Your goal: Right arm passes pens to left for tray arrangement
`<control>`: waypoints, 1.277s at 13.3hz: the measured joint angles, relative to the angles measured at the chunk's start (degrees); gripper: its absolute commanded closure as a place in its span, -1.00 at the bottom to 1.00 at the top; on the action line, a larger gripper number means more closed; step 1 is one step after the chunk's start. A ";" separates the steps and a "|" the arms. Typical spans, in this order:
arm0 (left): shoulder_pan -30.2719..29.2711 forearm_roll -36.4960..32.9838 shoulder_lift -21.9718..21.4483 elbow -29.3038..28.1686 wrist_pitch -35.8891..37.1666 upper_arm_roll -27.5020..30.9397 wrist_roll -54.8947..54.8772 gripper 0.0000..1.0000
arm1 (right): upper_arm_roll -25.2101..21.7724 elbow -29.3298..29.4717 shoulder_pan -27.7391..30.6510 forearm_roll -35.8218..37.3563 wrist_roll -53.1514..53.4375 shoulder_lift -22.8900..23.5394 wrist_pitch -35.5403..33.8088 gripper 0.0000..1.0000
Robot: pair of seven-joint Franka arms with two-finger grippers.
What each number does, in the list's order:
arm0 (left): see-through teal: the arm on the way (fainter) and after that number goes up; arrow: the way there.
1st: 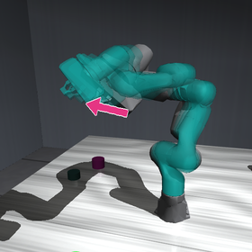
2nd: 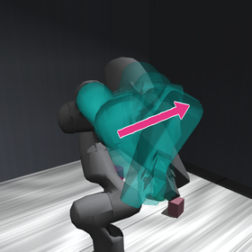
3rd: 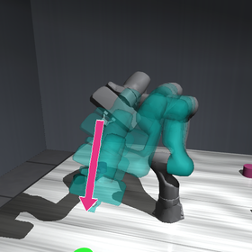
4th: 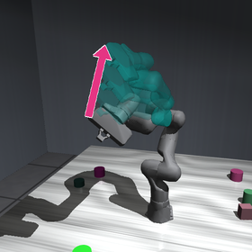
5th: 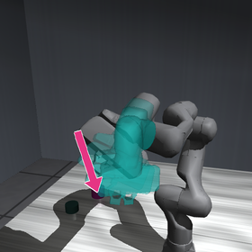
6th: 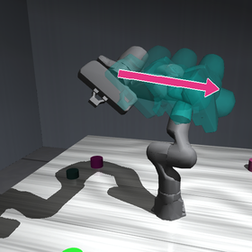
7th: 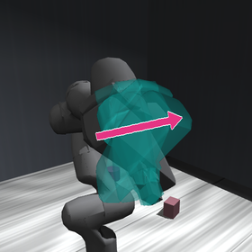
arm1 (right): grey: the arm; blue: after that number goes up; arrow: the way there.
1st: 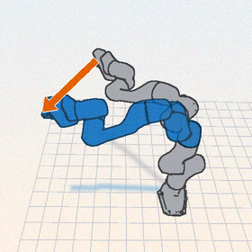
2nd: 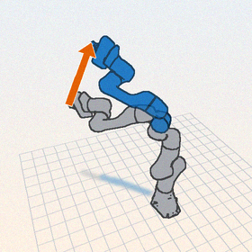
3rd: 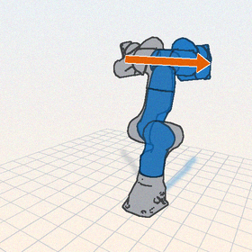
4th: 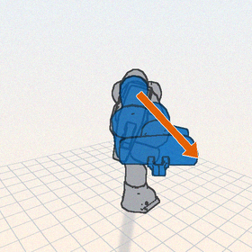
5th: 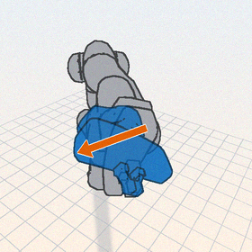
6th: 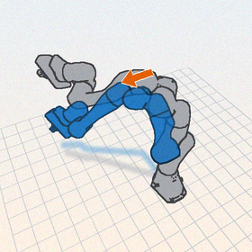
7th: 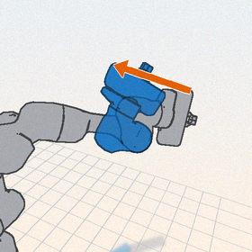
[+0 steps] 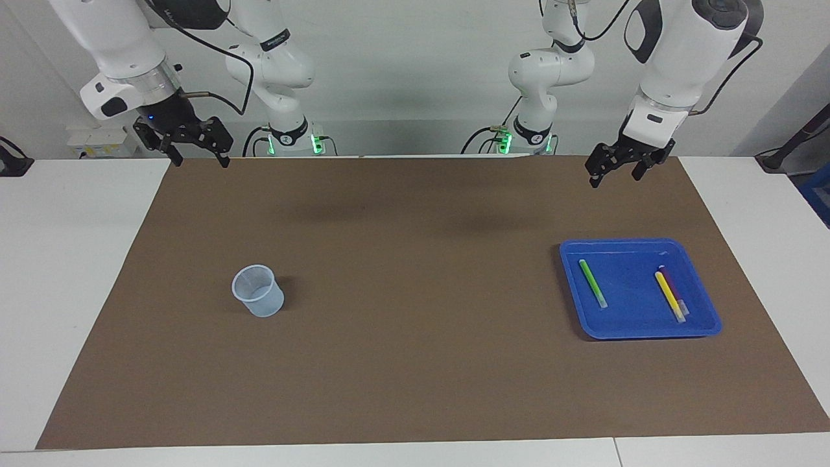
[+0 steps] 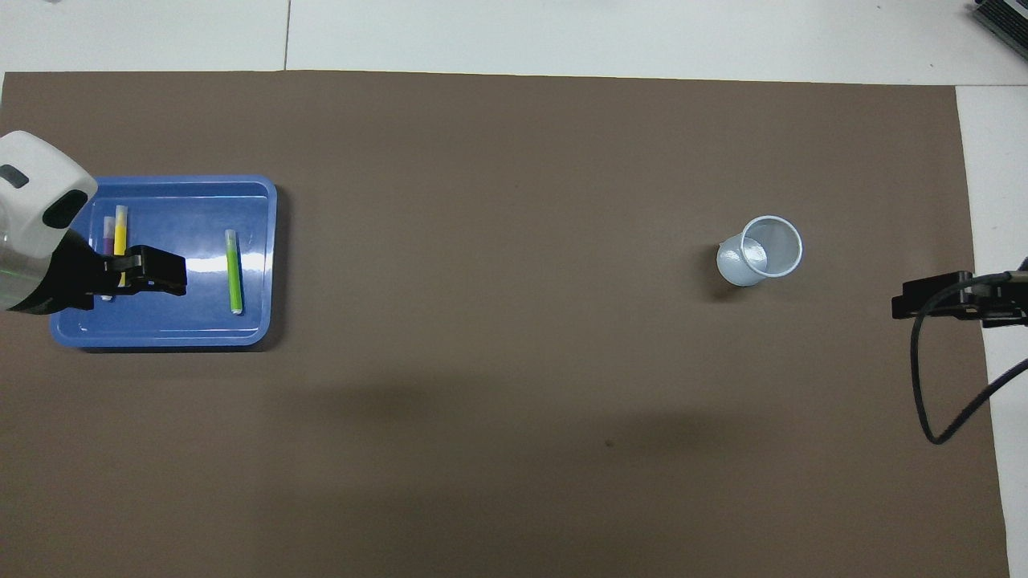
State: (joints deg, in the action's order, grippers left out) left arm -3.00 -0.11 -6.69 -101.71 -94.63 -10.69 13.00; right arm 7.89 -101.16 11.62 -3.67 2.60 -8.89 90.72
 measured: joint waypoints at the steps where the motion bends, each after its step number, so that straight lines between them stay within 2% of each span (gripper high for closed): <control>1: 0.87 0.04 -0.10 1.46 2.20 0.44 0.24 -1.00 | 0.00 0.00 0.00 0.00 0.00 -0.09 -0.32 -1.00; 4: 2.02 0.49 -0.11 4.66 5.32 1.47 0.79 -1.00 | 0.22 -0.01 -0.13 0.44 0.00 -0.99 -3.12 -1.00; 10: 2.02 0.69 2.22 3.16 1.79 1.90 0.78 -1.00 | 0.52 -0.32 -0.20 1.31 -1.86 -1.85 -3.47 -1.00; 17: 2.07 0.94 2.35 3.29 1.10 1.85 -4.17 -1.00 | 0.29 -1.51 -0.05 1.32 -1.86 -1.85 -1.69 -1.00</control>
State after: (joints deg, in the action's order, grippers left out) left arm -0.93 0.83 -4.34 -98.42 -93.53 -8.83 8.83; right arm 8.18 -102.66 11.58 -2.35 0.74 -10.74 89.03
